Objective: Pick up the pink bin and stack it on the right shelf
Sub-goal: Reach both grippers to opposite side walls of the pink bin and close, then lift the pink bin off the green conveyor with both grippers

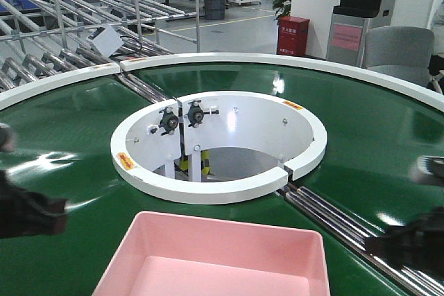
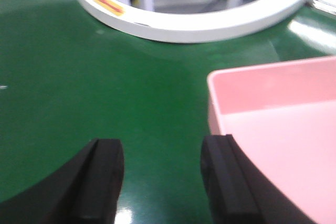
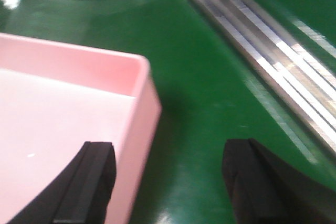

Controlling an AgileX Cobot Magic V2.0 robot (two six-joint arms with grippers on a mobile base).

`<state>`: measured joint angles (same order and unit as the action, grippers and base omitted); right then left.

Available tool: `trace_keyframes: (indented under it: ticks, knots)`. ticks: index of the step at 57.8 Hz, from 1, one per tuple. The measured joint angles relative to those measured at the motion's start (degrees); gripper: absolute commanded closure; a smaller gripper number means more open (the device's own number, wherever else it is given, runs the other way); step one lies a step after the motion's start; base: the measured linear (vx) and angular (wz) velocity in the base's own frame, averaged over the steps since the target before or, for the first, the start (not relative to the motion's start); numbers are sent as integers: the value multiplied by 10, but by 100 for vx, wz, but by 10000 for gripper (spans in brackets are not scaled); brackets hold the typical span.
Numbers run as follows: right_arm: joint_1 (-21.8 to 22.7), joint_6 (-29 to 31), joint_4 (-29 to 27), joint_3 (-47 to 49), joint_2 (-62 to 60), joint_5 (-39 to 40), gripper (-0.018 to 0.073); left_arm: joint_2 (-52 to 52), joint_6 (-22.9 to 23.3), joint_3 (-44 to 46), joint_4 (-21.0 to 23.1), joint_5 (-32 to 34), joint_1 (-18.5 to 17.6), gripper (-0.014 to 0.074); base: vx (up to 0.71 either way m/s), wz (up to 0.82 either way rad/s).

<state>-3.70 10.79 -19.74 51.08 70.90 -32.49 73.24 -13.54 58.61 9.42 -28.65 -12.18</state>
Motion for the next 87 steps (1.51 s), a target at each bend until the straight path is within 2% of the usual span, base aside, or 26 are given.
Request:
trace_keyframes:
  ticks: [10, 19, 25, 39, 52, 56, 60, 66, 71, 87]
  knots:
    - [-39, -93, -3, 47, 109, -36, 83, 121, -27, 97, 66, -93, -7, 127, 0, 0]
    - [-72, -125, 5, 83, 185, -50, 83, 219, -29, 165, 80, -148, -7, 127, 0, 0]
    - [-87, -150, 10, 98, 224, -49, 92, 266, -29, 193, 80, -166, -7, 127, 0, 0]
    - [-89, -185, 20, 103, 274, -50, 148, 328, -29, 206, 93, -181, -10, 127, 0, 0]
    - [-89, -188, 20, 103, 278, -40, 278, 363, -29, 206, 117, -201, -11, 142, 0, 0]
    - [-89, -188, 20, 103, 278, -38, 337, 375, -29, 206, 121, -214, -11, 180, 0, 0]
    - [-89, -188, 20, 103, 278, -38, 396, 381, -29, 206, 129, -226, -11, 258, 0, 0]
    - [-89, -189, 22, 103, 278, -38, 483, 381, -29, 206, 148, -234, -11, 422, 0, 0]
    - [-89, -189, 24, 104, 278, -39, 575, 375, -27, 206, 156, -244, -11, 605, 0, 0]
    - [-89, -189, 44, 182, 234, -100, 569, 302, -18, 206, 152, -263, -9, 604, 0, 0]
